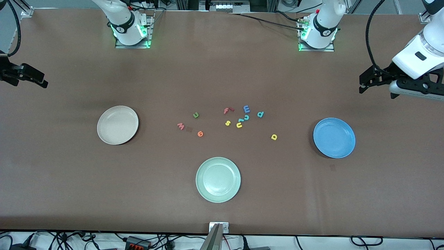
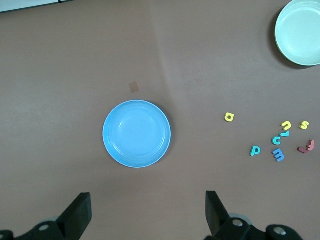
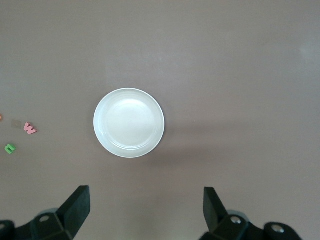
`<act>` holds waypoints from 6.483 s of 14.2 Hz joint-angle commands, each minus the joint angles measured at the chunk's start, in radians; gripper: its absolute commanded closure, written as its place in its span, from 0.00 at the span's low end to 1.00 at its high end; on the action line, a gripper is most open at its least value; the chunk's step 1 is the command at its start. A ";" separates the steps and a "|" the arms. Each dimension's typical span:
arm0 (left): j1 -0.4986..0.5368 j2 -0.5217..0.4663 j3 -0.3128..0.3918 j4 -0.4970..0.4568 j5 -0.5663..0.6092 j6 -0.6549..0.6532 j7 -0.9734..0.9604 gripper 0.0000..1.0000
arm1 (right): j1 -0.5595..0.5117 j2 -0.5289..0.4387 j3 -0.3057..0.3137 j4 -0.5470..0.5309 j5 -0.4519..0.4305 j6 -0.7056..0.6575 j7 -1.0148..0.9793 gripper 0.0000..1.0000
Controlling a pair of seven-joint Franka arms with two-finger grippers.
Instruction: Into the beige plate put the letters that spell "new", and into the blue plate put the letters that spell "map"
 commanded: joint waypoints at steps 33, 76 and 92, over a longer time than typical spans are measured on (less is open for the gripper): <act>-0.001 0.064 -0.027 0.082 0.013 -0.150 0.010 0.00 | 0.521 0.498 0.017 0.002 0.047 0.356 0.293 0.00; -0.306 0.698 -0.056 -0.151 0.156 0.752 -0.207 0.80 | 0.494 0.661 -0.003 0.009 -0.042 0.505 0.191 0.93; -0.001 0.596 -0.028 -0.117 0.219 0.412 0.102 0.83 | 0.191 0.642 -0.003 -0.047 -0.040 0.359 0.088 0.00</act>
